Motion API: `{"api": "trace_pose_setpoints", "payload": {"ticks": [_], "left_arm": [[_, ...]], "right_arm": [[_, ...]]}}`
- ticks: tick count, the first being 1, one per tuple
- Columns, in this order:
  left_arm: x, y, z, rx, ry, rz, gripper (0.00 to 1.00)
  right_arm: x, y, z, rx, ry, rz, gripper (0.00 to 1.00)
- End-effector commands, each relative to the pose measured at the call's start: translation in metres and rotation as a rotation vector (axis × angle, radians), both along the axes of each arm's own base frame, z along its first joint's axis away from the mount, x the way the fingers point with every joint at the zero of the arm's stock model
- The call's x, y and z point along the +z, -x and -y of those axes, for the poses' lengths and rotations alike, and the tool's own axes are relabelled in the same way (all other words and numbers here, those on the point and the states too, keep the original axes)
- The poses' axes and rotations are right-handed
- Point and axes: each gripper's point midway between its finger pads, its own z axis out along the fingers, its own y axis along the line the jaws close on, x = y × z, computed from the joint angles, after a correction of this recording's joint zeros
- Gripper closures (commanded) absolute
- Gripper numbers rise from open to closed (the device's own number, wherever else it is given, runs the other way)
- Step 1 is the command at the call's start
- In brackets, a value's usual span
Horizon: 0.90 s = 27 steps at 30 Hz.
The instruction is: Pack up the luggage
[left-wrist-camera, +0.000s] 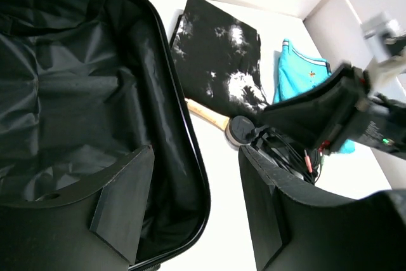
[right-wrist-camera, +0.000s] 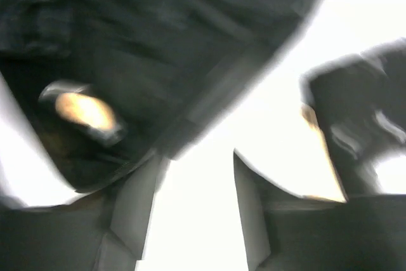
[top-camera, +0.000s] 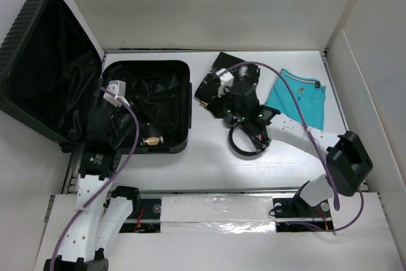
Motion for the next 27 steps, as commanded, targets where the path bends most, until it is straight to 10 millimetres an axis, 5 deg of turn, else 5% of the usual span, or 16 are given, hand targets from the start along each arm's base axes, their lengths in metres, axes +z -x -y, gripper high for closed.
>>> {"api": "trace_pose_setpoints", "payload": {"ticks": [1,5,8,10,17,20,21,22,26,27], "left_arm": [[0.019,0.001,0.004,-0.018,-0.001,0.056,0.47],[0.017,0.001,0.004,-0.022,-0.005,0.055,0.47],[0.018,0.003,0.004,-0.025,-0.006,0.059,0.47],[0.019,0.003,0.005,-0.031,-0.004,0.063,0.47],[0.018,0.004,0.006,-0.037,-0.003,0.063,0.47],[0.019,0.005,0.005,-0.034,-0.003,0.066,0.47],[0.02,0.005,0.005,-0.034,-0.003,0.069,0.47],[0.02,0.005,0.005,-0.034,-0.003,0.068,0.47],[0.019,0.005,0.006,-0.036,-0.003,0.066,0.48],[0.018,0.005,0.006,-0.038,-0.001,0.064,0.48]], "right_arm": [[-0.019,-0.019,0.053,-0.254,-0.012,-0.026,0.81],[-0.089,-0.005,0.099,-0.412,0.15,-0.168,0.85],[-0.122,0.016,0.113,-0.478,0.227,-0.226,0.57],[-0.136,0.027,0.119,-0.494,0.256,-0.246,0.5],[-0.165,0.041,0.108,-0.468,0.308,-0.325,0.54],[-0.178,0.041,0.109,-0.476,0.352,-0.344,0.68],[-0.18,0.04,0.11,-0.48,0.361,-0.346,0.76],[-0.18,0.043,0.109,-0.479,0.367,-0.343,0.97],[-0.148,0.049,0.122,-0.583,0.372,-0.234,1.0],[-0.122,0.051,0.126,-0.632,0.357,-0.152,1.0]]}}
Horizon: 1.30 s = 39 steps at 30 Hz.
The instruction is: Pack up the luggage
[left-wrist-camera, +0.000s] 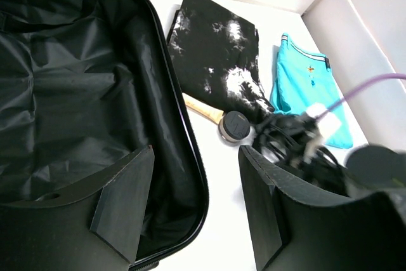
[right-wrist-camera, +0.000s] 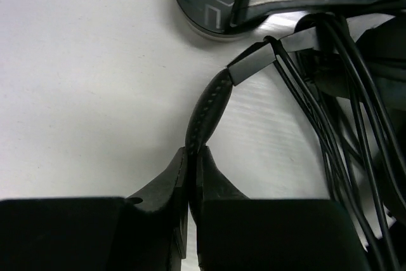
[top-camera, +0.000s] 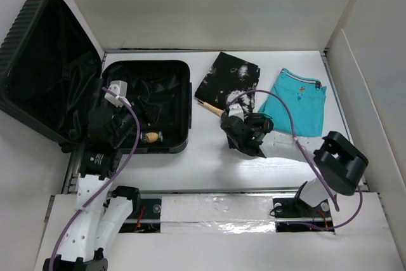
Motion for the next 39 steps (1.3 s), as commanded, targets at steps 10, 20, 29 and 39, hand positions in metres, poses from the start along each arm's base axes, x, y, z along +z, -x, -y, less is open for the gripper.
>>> {"api": "trace_pose_setpoints", "payload": {"ticks": [10,20,29,39], "left_arm": [[0.021,0.001,0.003,-0.015,0.008,0.071,0.48],[0.031,0.005,-0.004,0.021,0.013,0.099,0.48],[0.074,0.022,-0.035,0.204,0.051,0.219,0.56],[0.06,0.02,-0.025,0.152,0.032,0.201,0.55]], "right_arm": [[0.216,0.006,-0.039,0.083,-0.21,0.494,1.0],[0.324,-0.015,-0.228,0.76,-0.564,0.676,1.0],[0.28,-0.072,-0.292,0.817,-0.736,0.49,0.27],[0.221,-0.102,-0.133,0.41,-0.557,0.504,1.0]]}}
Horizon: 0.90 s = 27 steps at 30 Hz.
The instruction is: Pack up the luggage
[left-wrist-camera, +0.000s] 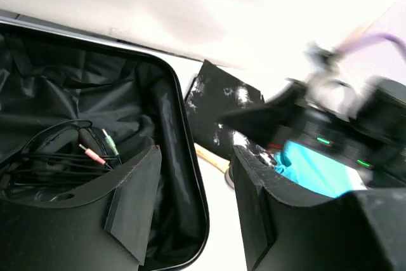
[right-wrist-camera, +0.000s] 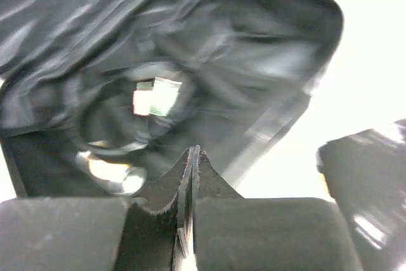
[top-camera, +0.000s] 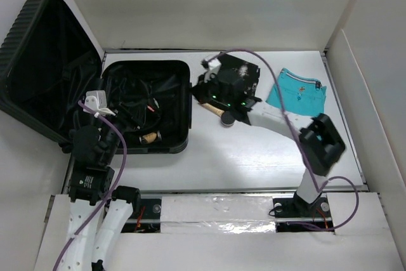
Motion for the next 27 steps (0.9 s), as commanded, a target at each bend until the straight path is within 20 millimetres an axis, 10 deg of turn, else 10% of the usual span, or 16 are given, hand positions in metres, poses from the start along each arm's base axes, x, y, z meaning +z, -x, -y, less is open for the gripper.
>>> {"api": "trace_pose_setpoints", "payload": {"ticks": [1,3,4,8,18,27], "left_arm": [[0.005,-0.004,0.007,-0.034,-0.006,0.02,0.55],[-0.001,-0.006,0.011,-0.054,-0.009,0.004,0.54],[-0.002,-0.007,0.012,-0.06,-0.009,0.001,0.54],[-0.005,-0.01,0.016,-0.082,-0.01,-0.008,0.54],[-0.011,-0.014,0.018,-0.093,-0.014,-0.026,0.53],[-0.011,-0.012,0.019,-0.097,-0.017,-0.022,0.53]], "right_arm": [[0.029,0.001,0.06,-0.227,-0.035,0.1,1.0],[-0.006,-0.009,0.109,-0.422,0.077,0.049,0.93],[-0.029,-0.006,0.129,-0.475,0.136,0.012,0.69],[-0.097,0.003,0.174,-0.578,0.3,-0.154,0.26],[-0.165,0.002,0.189,-0.552,0.397,-0.349,0.23],[-0.182,-0.012,0.171,-0.476,0.421,-0.384,0.21]]}}
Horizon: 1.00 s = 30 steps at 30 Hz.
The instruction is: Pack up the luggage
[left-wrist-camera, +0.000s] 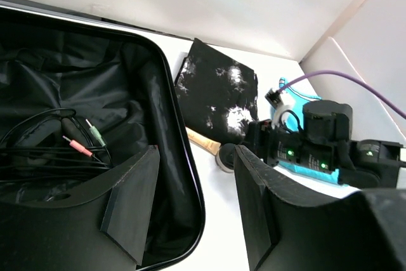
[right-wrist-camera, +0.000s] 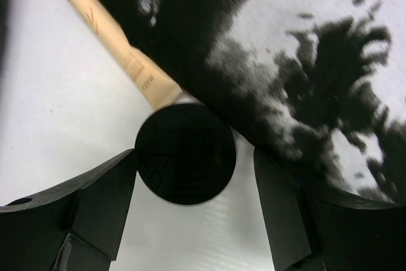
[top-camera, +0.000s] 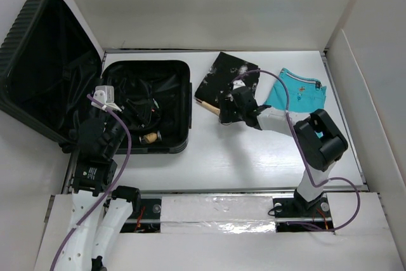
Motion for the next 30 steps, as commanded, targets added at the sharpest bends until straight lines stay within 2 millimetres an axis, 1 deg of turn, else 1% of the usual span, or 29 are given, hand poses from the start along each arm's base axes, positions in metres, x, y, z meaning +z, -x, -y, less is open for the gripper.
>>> {"api": "trace_pose_setpoints", "payload": {"ticks": [1,2,3,4,5,8,9,10,11,12,13,14,15,18,21,22,23,25,27,29,30], "left_arm": [[0.006,-0.002,0.003,-0.019,-0.005,0.04,0.53],[0.006,-0.002,0.003,-0.018,-0.006,0.042,0.53],[0.006,-0.002,0.003,-0.016,-0.007,0.041,0.53],[0.006,-0.002,0.003,-0.017,-0.007,0.039,0.53],[0.006,-0.002,0.003,-0.018,-0.007,0.04,0.53],[0.006,-0.002,0.003,-0.019,-0.007,0.039,0.53],[0.006,-0.002,0.003,-0.019,-0.008,0.039,0.53],[0.006,-0.002,0.004,-0.021,-0.007,0.039,0.53],[0.005,-0.002,0.004,-0.021,-0.009,0.038,0.53],[0.005,-0.002,0.003,-0.019,-0.008,0.039,0.53],[0.005,-0.002,0.003,-0.019,-0.008,0.04,0.53],[0.006,-0.002,0.003,-0.019,-0.008,0.041,0.53],[0.005,-0.002,0.003,-0.019,-0.008,0.04,0.53],[0.005,-0.002,0.003,-0.018,-0.008,0.041,0.53],[0.005,-0.001,0.003,-0.019,-0.008,0.041,0.53],[0.006,-0.001,0.003,-0.018,-0.008,0.043,0.53],[0.006,-0.001,0.003,-0.019,-0.008,0.043,0.53],[0.006,-0.001,0.003,-0.019,-0.008,0.044,0.53],[0.006,-0.001,0.003,-0.019,-0.008,0.044,0.53],[0.006,-0.001,0.003,-0.018,-0.008,0.044,0.53],[0.006,0.0,0.003,-0.018,-0.007,0.046,0.52]], "right_arm": [[-0.008,-0.006,-0.007,0.028,0.037,-0.015,0.2],[-0.007,-0.01,-0.007,0.018,0.043,-0.005,0.2],[-0.007,-0.009,-0.009,0.019,0.053,0.0,0.2],[-0.014,-0.006,-0.002,0.0,0.088,-0.019,0.2],[-0.015,-0.007,-0.001,-0.007,0.097,-0.023,0.2],[-0.014,-0.003,-0.004,0.0,0.11,-0.018,0.2],[-0.012,0.0,-0.008,0.007,0.116,-0.014,0.19],[-0.01,-0.001,-0.005,-0.005,0.129,-0.008,0.16],[-0.01,0.003,-0.009,0.008,0.138,-0.009,0.16],[-0.013,0.008,-0.012,0.022,0.151,-0.02,0.14],[-0.013,0.008,-0.011,0.021,0.157,-0.022,0.09],[-0.014,0.011,-0.015,0.03,0.162,-0.023,0.08],[-0.016,0.013,-0.012,0.025,0.171,-0.029,0.07],[-0.019,0.017,-0.013,0.025,0.178,-0.034,0.07],[-0.016,0.017,-0.011,0.019,0.178,-0.028,0.08],[-0.016,0.017,-0.011,0.018,0.178,-0.026,0.09],[-0.018,0.018,-0.011,0.02,0.18,-0.028,0.12],[-0.018,0.016,-0.012,0.023,0.179,-0.025,0.14],[-0.012,0.012,-0.015,0.032,0.175,-0.003,0.14],[-0.005,0.009,-0.02,0.048,0.175,0.021,0.09],[0.003,0.007,-0.028,0.071,0.173,0.041,0.07]]}}
